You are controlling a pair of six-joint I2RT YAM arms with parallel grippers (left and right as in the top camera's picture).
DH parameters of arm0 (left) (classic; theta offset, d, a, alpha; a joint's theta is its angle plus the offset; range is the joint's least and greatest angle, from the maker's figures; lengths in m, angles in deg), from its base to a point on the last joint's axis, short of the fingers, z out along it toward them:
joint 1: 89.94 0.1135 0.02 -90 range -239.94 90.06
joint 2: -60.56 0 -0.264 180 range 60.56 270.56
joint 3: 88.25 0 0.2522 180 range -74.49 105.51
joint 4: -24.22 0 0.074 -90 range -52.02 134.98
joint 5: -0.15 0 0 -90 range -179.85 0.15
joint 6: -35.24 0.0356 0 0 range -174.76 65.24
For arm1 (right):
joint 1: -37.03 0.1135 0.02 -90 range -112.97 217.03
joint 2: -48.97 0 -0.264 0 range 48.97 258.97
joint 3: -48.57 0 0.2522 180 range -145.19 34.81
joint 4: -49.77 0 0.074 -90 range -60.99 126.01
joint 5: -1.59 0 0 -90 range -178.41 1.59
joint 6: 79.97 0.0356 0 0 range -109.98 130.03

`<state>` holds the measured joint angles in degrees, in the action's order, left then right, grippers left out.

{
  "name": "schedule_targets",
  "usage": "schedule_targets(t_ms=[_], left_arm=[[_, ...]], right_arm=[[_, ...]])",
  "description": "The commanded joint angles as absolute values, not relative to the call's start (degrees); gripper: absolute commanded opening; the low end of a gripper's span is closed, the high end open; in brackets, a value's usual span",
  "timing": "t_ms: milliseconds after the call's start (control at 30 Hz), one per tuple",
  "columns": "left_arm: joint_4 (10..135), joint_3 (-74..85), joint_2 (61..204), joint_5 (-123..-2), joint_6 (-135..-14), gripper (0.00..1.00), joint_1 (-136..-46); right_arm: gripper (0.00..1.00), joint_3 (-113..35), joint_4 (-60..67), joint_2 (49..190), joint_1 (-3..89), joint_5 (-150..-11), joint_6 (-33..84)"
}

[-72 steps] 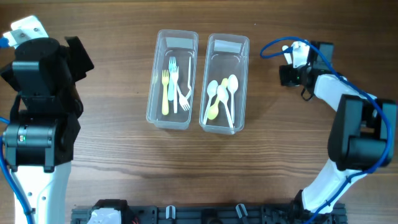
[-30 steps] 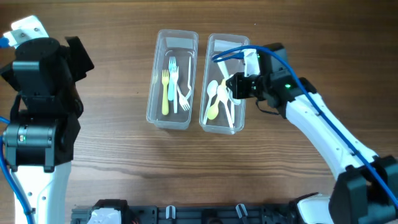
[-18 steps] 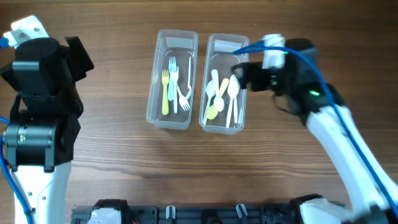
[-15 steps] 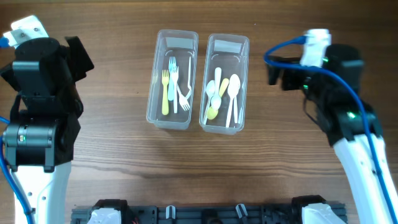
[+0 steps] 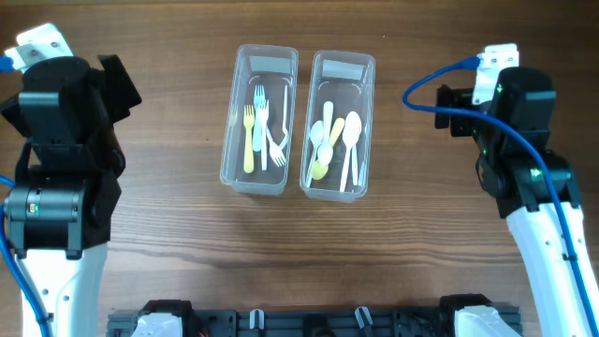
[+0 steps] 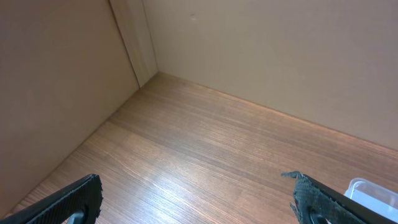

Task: Pack container
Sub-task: 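Withdraw the right arm away from the containers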

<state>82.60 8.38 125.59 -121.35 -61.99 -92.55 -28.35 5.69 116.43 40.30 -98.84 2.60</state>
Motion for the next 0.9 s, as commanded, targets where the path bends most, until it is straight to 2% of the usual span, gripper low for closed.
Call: schedule_targets(t_ms=[0, 433, 867], left_arm=[[82.47, 8.62, 125.59, -121.88, -62.53, 1.0, -92.27], [82.47, 8.62, 125.59, -121.88, -62.53, 1.0, -92.27], [82.47, 8.62, 125.59, -121.88, -62.53, 1.0, -92.27]], right_arm=[[1.0, -29.31, 5.71, 119.1, 40.32, -100.2, 2.06], [1.0, -29.31, 5.71, 127.41, 40.35, -100.2, 2.08], [1.0, -29.27, 5.71, 127.38, 40.39, -100.2, 2.08]])
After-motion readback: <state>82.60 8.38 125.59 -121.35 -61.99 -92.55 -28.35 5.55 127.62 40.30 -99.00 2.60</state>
